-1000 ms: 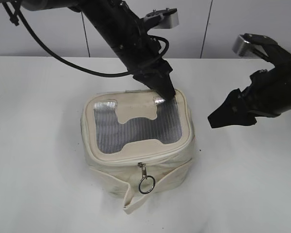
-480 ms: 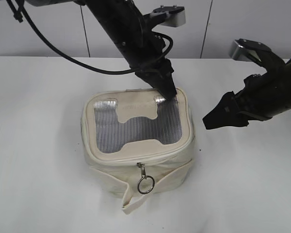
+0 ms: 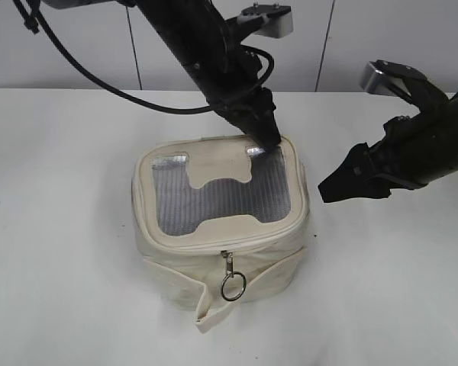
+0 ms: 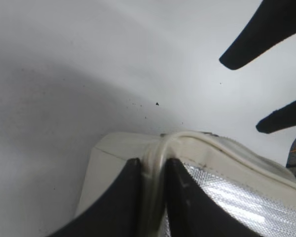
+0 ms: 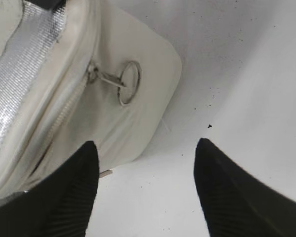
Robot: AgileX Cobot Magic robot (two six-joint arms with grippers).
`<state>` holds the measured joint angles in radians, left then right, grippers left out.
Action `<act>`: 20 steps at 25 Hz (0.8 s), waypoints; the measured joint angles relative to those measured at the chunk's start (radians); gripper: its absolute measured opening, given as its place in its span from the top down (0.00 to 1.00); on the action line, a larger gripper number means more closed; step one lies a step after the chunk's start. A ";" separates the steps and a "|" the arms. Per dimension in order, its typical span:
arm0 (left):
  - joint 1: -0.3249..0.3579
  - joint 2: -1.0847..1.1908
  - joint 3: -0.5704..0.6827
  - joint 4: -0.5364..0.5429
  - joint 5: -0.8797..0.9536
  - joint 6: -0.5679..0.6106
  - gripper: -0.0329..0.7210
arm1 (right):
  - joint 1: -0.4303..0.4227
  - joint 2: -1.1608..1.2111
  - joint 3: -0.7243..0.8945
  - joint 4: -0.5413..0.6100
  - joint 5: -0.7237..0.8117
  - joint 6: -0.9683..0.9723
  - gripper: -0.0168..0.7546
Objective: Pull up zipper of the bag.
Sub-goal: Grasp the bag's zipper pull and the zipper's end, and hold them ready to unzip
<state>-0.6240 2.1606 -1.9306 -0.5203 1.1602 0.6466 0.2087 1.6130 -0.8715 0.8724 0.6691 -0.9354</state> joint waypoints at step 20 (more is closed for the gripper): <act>0.001 -0.025 -0.021 0.030 -0.034 0.003 0.22 | 0.000 0.000 0.000 0.000 0.005 -0.001 0.36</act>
<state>-0.6230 2.1354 -1.9512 -0.4906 1.1266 0.6498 0.2087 1.6130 -0.8715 0.8724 0.6743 -0.9363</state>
